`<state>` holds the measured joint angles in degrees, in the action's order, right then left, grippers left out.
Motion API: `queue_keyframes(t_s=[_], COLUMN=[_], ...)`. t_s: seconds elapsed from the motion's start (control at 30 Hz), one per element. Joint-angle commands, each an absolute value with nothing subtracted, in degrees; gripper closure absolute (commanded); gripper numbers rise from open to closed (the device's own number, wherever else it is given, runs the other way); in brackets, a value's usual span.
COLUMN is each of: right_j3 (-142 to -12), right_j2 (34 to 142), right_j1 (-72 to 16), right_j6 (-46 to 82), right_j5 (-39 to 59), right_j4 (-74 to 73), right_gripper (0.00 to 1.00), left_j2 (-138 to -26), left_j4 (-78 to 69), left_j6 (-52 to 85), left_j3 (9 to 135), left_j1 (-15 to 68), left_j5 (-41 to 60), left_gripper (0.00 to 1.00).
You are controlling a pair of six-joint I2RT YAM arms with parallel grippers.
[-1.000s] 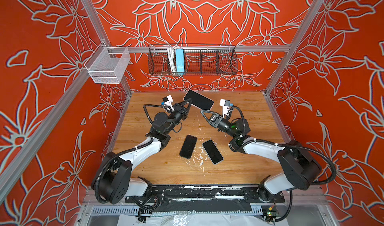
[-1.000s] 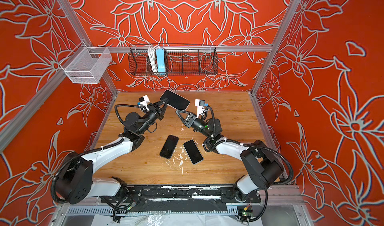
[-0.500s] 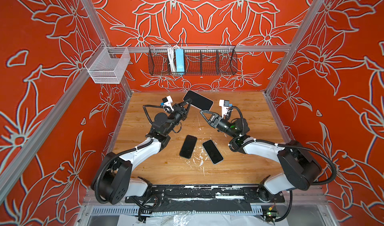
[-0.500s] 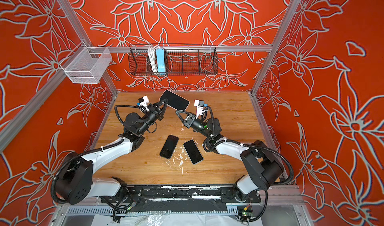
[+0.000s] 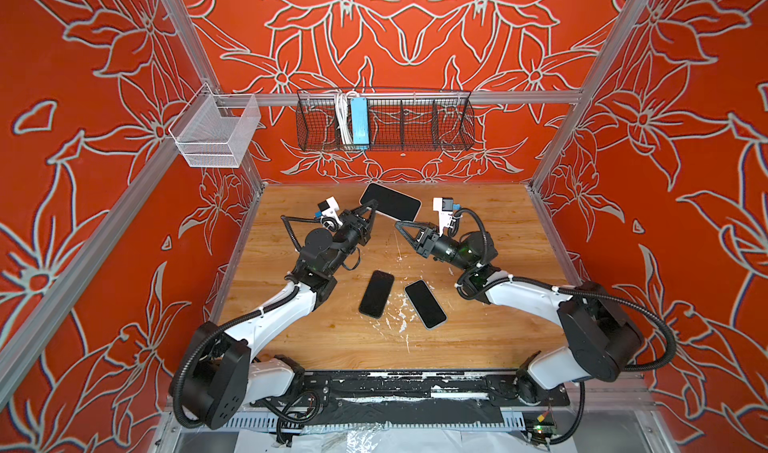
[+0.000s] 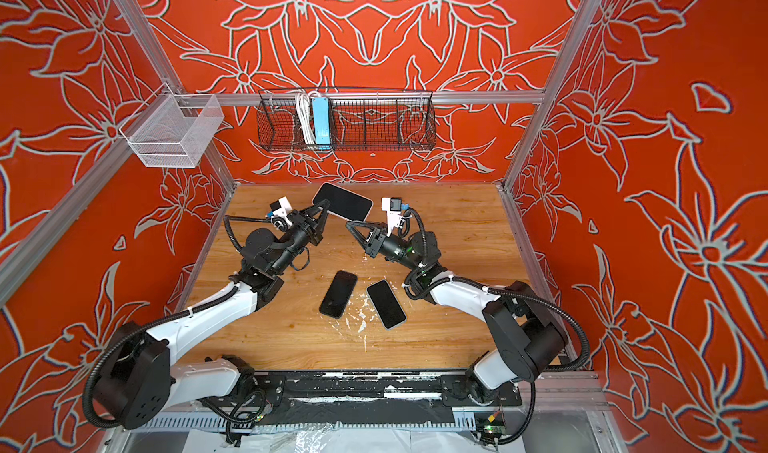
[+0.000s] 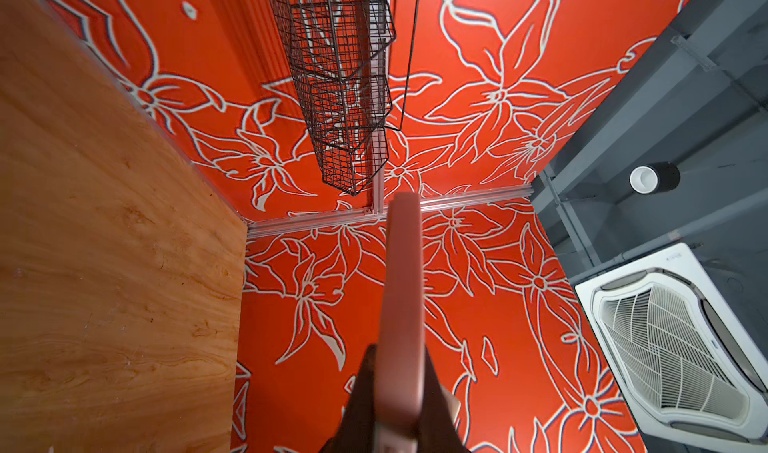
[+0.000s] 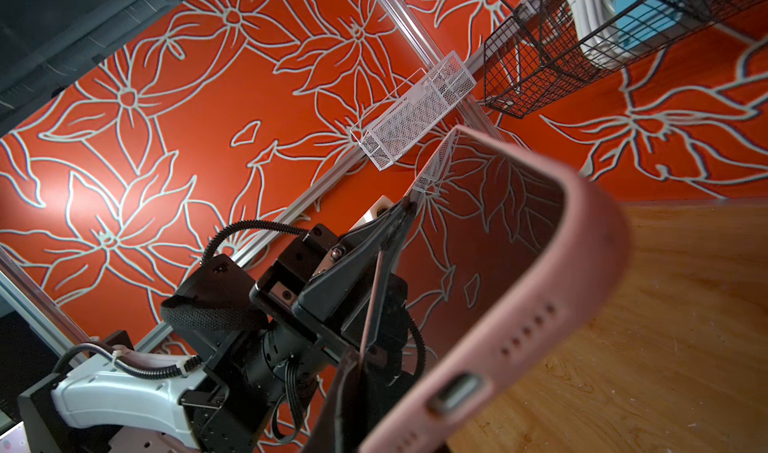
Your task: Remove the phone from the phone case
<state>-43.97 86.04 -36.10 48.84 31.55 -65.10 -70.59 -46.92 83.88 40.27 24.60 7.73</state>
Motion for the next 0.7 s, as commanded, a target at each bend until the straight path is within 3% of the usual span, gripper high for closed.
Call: queue_keyframes(t_s=[0.0,0.67], right_j3=[-45.69,-43.93], right_j2=[84.52,79.65], right_j1=[-36.22,-35.25], right_j6=[39.74,30.7], right_j5=[33.4,30.2], right_j4=[-59.92,-51.25], right_gripper=[0.99,1.0], left_j2=[-66.45,-64.5], left_j4=[-44.75,-41.93], left_j6=[86.48,89.45], left_j3=[41.0,42.98], left_j1=[26.89,29.0], left_j5=[9.95,10.54], left_gripper=[1.0,1.0])
